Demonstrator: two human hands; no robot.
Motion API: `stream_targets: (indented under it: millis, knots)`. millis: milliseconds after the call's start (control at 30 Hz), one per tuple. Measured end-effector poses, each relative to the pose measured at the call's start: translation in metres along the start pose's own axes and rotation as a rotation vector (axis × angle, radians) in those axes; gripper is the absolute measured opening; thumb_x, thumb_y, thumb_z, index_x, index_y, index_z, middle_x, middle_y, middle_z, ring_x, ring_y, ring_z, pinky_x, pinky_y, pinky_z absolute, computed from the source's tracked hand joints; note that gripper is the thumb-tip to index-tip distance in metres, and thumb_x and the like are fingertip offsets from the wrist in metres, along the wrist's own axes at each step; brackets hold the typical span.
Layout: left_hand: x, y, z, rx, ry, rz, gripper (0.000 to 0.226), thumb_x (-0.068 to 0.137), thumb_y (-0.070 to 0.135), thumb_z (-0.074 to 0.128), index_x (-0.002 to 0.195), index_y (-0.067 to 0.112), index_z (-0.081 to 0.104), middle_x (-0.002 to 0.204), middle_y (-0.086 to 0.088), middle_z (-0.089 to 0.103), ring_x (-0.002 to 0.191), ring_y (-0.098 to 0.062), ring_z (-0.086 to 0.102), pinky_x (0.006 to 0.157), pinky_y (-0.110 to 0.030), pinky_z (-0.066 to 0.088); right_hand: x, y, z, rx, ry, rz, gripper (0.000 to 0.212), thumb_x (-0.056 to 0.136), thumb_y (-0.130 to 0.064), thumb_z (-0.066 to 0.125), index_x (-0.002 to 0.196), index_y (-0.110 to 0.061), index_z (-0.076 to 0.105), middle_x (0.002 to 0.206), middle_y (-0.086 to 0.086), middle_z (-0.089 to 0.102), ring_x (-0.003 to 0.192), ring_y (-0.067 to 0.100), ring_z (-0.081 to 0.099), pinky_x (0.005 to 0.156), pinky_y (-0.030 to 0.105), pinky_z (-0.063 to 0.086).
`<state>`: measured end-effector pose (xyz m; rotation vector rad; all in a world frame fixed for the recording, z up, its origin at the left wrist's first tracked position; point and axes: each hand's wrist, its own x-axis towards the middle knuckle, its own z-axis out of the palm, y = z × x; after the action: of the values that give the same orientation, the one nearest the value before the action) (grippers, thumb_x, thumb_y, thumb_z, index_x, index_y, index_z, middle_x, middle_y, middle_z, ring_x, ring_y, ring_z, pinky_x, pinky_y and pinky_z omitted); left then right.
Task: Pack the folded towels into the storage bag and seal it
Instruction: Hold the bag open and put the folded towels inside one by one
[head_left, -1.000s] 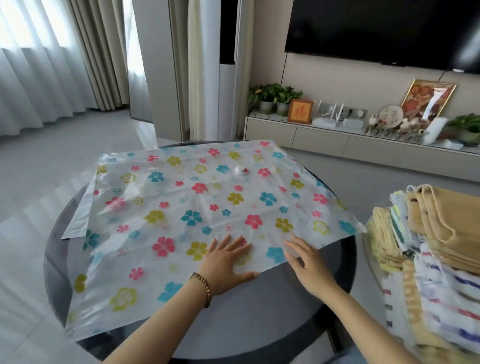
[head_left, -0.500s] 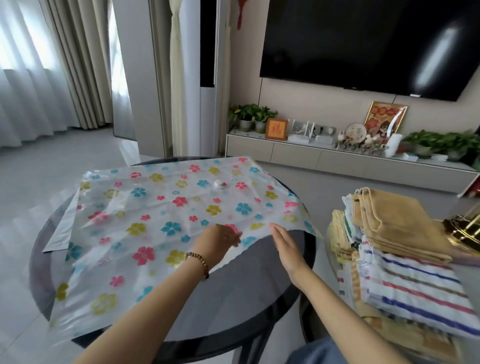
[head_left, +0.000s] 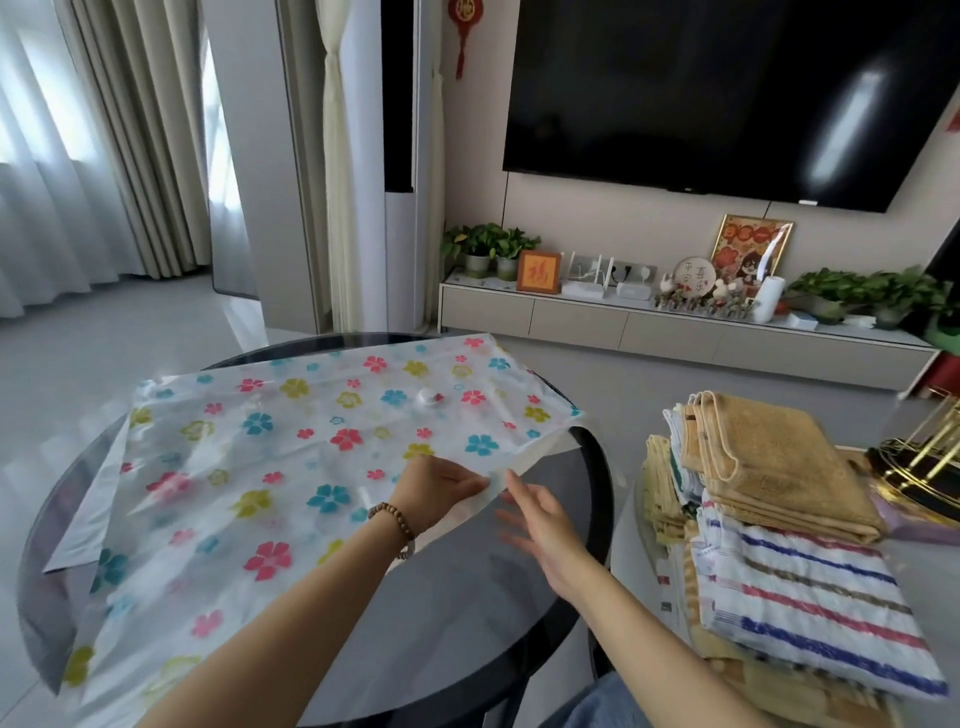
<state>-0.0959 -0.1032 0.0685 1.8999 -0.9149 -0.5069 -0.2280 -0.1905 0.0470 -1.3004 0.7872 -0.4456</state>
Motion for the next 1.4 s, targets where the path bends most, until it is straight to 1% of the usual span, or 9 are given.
stream_targets:
  millis: [200,333,500,633,867,1000,1167,1267,1400]
  knots:
    - [-0.012,0.03,-0.011,-0.333,-0.142,-0.014,0.02,0.078,0.024,0.072,0.084,0.005,0.076,0.077,0.001,0.074,0.072,-0.004,0.066,0.065,-0.011,0.048,0.001,-0.048,0.021,0.004,-0.046,-0.118,0.048,0.087,-0.055,0.052,0.125,-0.027,0.051,0.114,0.005,0.068,0.092,0.017,0.07,0.061,0.025,0.056]
    - [-0.011,0.03,-0.026,-0.453,-0.311,-0.052,0.032,0.085,0.033,0.061,0.101,0.008,0.072,0.103,-0.008,0.073,0.096,-0.018,0.068,0.088,-0.025,0.051,0.0,-0.066,0.021,-0.116,-0.086,-0.253,0.044,0.091,-0.05,0.048,0.118,-0.018,0.061,0.106,0.012,0.071,0.089,0.019,0.071,0.07,0.03,0.06]
    - [-0.012,0.031,-0.026,-0.648,-0.274,-0.152,0.031,0.089,0.029,0.056,0.101,0.003,0.068,0.084,0.0,0.068,0.073,-0.007,0.061,0.069,-0.018,0.052,0.003,-0.062,0.02,-0.169,-0.126,-0.271,0.018,0.092,-0.048,0.048,0.102,-0.039,0.06,0.103,-0.006,0.071,0.093,0.013,0.07,0.081,0.034,0.059]
    - [-0.007,0.045,-0.026,-0.572,-0.114,-0.045,0.019,0.091,0.027,0.054,0.082,0.011,0.06,0.073,0.002,0.061,0.051,-0.001,0.054,0.052,-0.014,0.046,0.009,-0.066,0.007,-0.172,-0.037,-0.254,0.033,0.091,-0.046,0.052,0.111,-0.022,0.063,0.106,0.003,0.072,0.097,0.019,0.069,0.088,0.041,0.056]
    - [0.03,0.098,-0.013,-0.603,0.108,0.137,0.017,0.094,0.02,0.049,0.079,0.013,0.049,0.06,0.002,0.055,0.032,-0.001,0.03,0.034,-0.013,0.025,0.032,-0.133,-0.063,-0.37,0.109,-0.377,0.045,0.095,-0.029,0.052,0.087,0.015,0.055,0.076,0.013,0.054,0.071,0.022,0.059,0.057,0.022,0.055]
    - [0.05,0.112,0.013,-0.609,0.101,0.115,0.021,0.094,0.022,0.05,0.074,0.016,0.048,0.069,-0.009,0.049,0.032,-0.001,0.03,0.032,-0.013,0.025,0.031,-0.138,-0.118,-0.577,0.114,-0.235,0.031,0.09,-0.029,0.06,0.08,0.001,0.061,0.077,0.007,0.066,0.068,0.025,0.068,0.062,0.031,0.058]
    - [0.057,0.117,0.048,-0.622,0.03,0.088,0.021,0.094,0.019,0.05,0.073,0.015,0.049,0.046,0.009,0.057,0.031,-0.001,0.031,0.031,-0.012,0.025,0.009,-0.15,-0.205,-0.571,0.268,-0.329,0.013,0.085,-0.025,0.067,0.08,-0.014,0.064,0.085,0.008,0.067,0.085,0.026,0.064,0.068,0.029,0.05]
    - [0.059,0.118,0.064,-0.586,0.003,0.077,0.017,0.094,0.019,0.051,0.079,0.012,0.052,0.055,0.004,0.057,0.032,-0.001,0.032,0.032,-0.013,0.026,0.0,-0.149,-0.26,-0.635,0.498,-0.199,0.04,0.079,-0.035,0.072,0.111,-0.012,0.062,0.12,0.01,0.061,0.114,0.028,0.056,0.087,0.033,0.043]
    - [0.065,0.114,0.076,-0.522,0.018,0.046,0.017,0.093,0.022,0.052,0.08,0.011,0.056,0.063,-0.004,0.052,0.033,-0.001,0.033,0.033,-0.013,0.027,-0.008,-0.139,-0.296,-0.614,0.488,0.139,0.091,0.072,-0.042,0.076,0.144,-0.01,0.031,0.146,0.013,0.041,0.124,0.03,0.05,0.092,0.036,0.047]
